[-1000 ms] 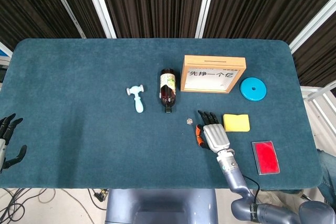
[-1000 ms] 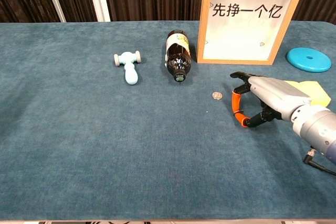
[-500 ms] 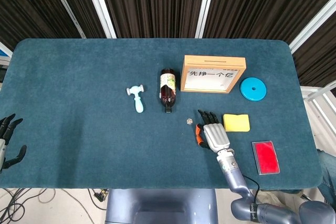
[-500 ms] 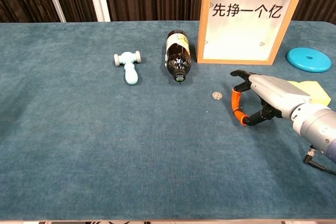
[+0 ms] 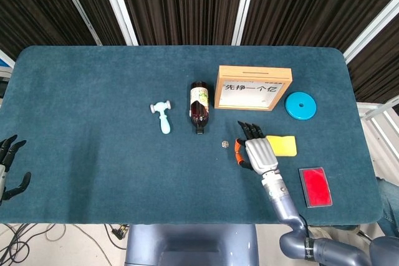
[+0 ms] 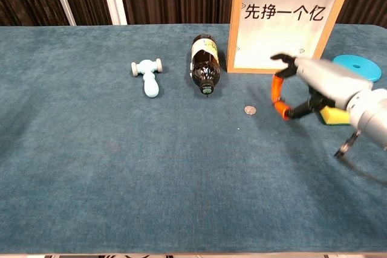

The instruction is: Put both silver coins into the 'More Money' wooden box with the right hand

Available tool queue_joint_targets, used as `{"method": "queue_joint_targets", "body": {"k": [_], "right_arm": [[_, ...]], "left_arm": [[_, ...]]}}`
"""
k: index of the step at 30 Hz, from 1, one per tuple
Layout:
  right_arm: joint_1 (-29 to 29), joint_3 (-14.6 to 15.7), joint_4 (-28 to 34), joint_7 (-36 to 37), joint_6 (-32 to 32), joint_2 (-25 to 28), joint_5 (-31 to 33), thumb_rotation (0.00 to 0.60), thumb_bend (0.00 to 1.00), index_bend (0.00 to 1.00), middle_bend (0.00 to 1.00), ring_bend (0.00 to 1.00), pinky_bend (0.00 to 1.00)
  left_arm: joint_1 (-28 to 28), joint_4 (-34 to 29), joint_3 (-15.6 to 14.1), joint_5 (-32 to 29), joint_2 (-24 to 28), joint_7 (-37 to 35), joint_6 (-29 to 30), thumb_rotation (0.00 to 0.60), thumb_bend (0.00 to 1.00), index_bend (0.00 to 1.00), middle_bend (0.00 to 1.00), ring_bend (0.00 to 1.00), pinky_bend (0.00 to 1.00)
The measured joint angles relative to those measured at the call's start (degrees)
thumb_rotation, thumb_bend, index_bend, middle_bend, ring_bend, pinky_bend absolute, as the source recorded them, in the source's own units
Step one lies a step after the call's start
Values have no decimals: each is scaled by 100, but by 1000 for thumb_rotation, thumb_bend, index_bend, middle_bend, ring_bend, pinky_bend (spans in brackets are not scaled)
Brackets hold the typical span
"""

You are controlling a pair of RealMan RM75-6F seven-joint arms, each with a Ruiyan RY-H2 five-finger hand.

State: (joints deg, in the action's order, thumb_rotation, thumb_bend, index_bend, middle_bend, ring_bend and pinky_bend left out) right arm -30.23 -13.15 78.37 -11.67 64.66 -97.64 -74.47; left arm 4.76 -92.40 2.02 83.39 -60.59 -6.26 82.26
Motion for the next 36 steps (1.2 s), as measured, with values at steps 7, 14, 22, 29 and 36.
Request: {"method": "queue_joint_targets", "body": {"k": [7,14,22,29,36], "right_arm": [[-236,-589,1056,-672,-68,924,256,600,595,734,47,0,0],[-658,-1335,1637,-998,-650,1686,1303,600,594,734,47,0,0],[-1465,-2014,1455,-1354,-1421,2315,2783,600,594,734,47,0,0],[-2210,-2139,754,-1835,-1999,2624,3925,600,595,734,47,0,0],[-2877,-1860,37,-2407,-2449,2778,5083,600,594,734,47,0,0]], "left_arm": [[7,-10,10,-45,0,-37,-43,600,399,136,0,0,5],[1,-25,35,-115,-1,-90,-53,600,399,136,0,0,5],[15,-18,70,-251,-17,-82,-140,600,399,136,0,0,5],[50,-14,88,-413,-45,99,-266,600,399,136,0,0,7],[51,-77,104,-616,-59,259,-369,600,399,136,0,0,14]]}}
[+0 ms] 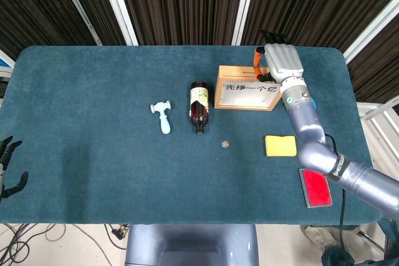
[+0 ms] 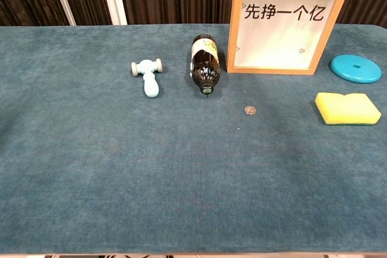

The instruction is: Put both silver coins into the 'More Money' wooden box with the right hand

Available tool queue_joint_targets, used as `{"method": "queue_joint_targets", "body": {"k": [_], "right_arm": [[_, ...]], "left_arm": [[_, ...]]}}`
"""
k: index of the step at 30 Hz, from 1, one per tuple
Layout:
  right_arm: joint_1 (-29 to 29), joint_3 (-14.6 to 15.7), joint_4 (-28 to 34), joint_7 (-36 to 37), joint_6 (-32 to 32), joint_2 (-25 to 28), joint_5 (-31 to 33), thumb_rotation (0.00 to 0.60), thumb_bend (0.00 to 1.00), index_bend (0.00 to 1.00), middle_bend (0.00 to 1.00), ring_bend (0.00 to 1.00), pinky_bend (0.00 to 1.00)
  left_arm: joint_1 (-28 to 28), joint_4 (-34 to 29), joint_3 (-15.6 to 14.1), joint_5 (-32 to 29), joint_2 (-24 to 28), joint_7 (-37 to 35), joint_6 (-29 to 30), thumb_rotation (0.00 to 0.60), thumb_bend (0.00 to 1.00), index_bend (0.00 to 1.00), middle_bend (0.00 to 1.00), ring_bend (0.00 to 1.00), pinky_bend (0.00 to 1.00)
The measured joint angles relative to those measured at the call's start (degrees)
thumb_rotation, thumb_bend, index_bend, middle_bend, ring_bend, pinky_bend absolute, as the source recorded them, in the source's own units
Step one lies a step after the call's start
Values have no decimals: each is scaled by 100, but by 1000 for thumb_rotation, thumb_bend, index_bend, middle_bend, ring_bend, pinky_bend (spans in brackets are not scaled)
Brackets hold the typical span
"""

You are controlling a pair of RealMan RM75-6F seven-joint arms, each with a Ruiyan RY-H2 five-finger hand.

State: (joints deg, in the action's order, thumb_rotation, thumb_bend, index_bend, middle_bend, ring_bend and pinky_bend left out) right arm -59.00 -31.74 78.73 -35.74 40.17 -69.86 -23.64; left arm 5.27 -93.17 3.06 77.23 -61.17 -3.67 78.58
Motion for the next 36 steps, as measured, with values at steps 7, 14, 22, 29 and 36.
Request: {"method": "queue_joint_targets", "body": {"k": [7,14,22,29,36], "right_arm": [[-538,426,-427,-460,-178,63,1042,600,595,734,47,0,0],[-888,804,-561,-726,-65,27,1643,600,595,734,47,0,0],[-980,973,-663,-618,137,-175,1696,600,595,734,47,0,0],[-1033,1050,-706,-525,253,-265,1679,600,595,734,45,0,0],[-1097,1150,-782,-452,262,-346,1658,600,595,734,45,0,0]], "left_arm": [[23,-56,15,-152,11,61,-129,600,399,141,0,0,14],[41,-109,31,-199,42,19,-190,600,399,141,0,0,14],[32,-133,45,-228,64,-54,-204,600,399,141,0,0,14],[40,-150,51,-267,82,-76,-250,600,400,141,0,0,15],[34,-172,55,-273,96,-93,-251,600,399,141,0,0,16]]}}
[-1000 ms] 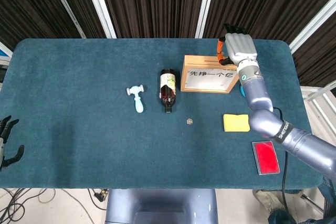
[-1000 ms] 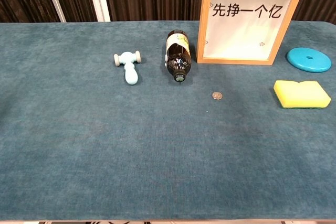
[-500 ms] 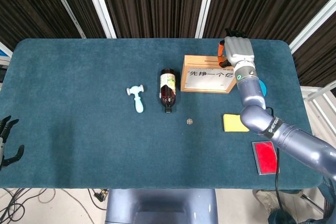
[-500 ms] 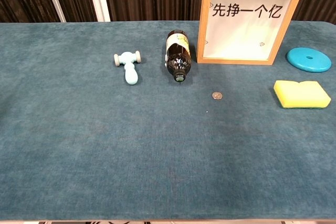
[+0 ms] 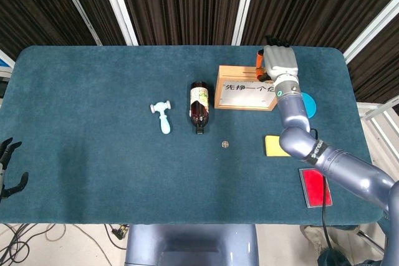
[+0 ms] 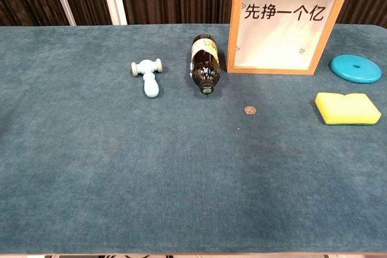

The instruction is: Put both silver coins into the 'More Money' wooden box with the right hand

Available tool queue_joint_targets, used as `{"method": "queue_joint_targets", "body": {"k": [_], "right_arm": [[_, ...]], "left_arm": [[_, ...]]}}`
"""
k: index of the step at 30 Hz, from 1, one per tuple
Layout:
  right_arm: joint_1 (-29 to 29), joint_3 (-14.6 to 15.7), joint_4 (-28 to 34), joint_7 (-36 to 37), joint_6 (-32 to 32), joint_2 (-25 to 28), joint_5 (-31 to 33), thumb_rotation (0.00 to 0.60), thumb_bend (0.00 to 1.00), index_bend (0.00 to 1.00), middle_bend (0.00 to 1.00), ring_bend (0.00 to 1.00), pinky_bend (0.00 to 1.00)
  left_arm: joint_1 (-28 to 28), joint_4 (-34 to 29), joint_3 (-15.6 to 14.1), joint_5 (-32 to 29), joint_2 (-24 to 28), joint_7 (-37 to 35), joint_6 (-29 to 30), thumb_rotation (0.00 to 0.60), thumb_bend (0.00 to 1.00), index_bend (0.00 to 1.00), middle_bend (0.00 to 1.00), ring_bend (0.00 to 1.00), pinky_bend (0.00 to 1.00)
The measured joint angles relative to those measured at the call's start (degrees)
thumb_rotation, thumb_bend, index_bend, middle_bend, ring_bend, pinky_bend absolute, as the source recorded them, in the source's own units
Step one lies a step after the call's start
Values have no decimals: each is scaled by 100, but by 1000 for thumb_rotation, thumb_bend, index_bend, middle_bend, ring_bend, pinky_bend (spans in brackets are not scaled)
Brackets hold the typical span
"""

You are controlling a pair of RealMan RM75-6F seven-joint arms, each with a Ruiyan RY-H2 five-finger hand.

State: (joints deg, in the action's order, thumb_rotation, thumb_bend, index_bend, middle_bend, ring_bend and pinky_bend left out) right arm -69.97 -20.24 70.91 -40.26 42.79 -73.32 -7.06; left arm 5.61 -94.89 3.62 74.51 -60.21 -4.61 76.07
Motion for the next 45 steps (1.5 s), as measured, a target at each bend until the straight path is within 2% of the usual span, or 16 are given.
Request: {"method": "queue_joint_targets", "body": {"k": [17,45], "right_arm": [[-146,180,-42,13,140,-98,105,600,594,734,44,0,0],[-211,276,43,-31,258,-71,283,600,595,734,43,0,0]], "left_arm": [[17,-9,14,-44,27,-40,-67,600,399,141,0,0,15],[33,-20,25,-100,37,-34,-125,600,399,141,0,0,16]]}}
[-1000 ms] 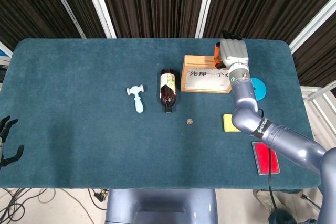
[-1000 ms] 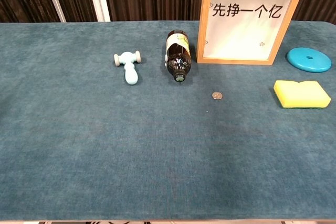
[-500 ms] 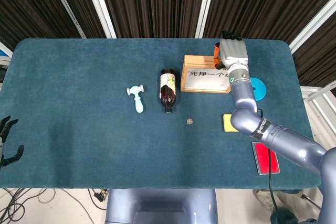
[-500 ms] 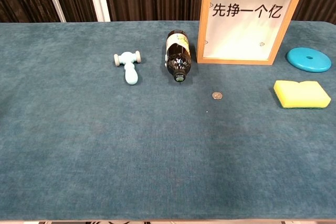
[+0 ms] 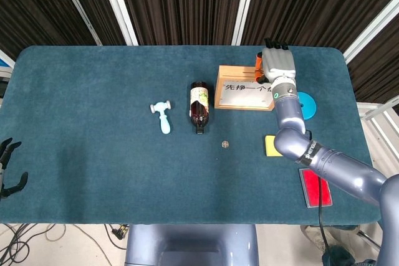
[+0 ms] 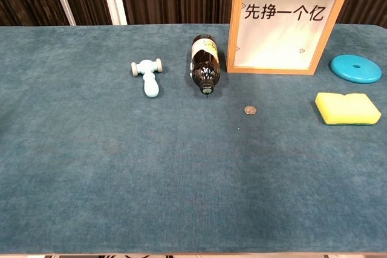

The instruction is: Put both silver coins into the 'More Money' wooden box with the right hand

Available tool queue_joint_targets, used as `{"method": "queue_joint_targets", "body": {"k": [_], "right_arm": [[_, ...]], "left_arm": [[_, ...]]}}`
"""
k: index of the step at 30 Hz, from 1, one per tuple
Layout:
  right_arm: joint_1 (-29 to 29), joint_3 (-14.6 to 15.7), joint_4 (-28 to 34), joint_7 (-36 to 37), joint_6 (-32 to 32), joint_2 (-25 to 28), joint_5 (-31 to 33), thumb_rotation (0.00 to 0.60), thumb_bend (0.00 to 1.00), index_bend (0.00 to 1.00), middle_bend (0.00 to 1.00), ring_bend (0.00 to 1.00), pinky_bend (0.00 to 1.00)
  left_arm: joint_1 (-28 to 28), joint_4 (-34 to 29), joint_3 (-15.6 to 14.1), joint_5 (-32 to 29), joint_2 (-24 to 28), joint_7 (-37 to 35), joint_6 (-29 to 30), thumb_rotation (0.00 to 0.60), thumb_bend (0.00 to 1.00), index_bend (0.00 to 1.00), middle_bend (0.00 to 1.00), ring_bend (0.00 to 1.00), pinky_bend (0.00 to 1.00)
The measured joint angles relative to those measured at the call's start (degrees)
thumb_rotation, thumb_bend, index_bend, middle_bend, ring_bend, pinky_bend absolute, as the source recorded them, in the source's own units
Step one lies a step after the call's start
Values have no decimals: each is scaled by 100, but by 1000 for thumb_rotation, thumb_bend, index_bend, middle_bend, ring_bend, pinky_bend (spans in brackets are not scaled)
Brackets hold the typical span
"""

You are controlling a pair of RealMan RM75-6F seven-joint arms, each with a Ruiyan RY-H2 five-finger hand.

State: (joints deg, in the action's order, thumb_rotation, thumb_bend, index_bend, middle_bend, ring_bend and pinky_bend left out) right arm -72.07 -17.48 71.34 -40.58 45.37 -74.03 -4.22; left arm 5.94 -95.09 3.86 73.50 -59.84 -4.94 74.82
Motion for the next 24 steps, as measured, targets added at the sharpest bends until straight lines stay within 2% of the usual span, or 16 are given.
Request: {"method": "queue_joint_targets", "body": {"k": [6,14,24], "right_arm": [[3,25,-43,-1,-7,-31,16,600,594,722,42,0,0],[12,48,-62,1,-72,-30,12,600,594,567,30,0,0],[6,69,72,-20,-78,68,17,600,594,504,20,0,0]], "left_arm": [[3,-5,-1,-18,7,12,-15,600,399,141,0,0,16],[2,-23,4,-48,16,19,-27,600,399,141,0,0,16],[3,-27,7,-67,21,-1,-46,600,399,141,0,0,17]]}}
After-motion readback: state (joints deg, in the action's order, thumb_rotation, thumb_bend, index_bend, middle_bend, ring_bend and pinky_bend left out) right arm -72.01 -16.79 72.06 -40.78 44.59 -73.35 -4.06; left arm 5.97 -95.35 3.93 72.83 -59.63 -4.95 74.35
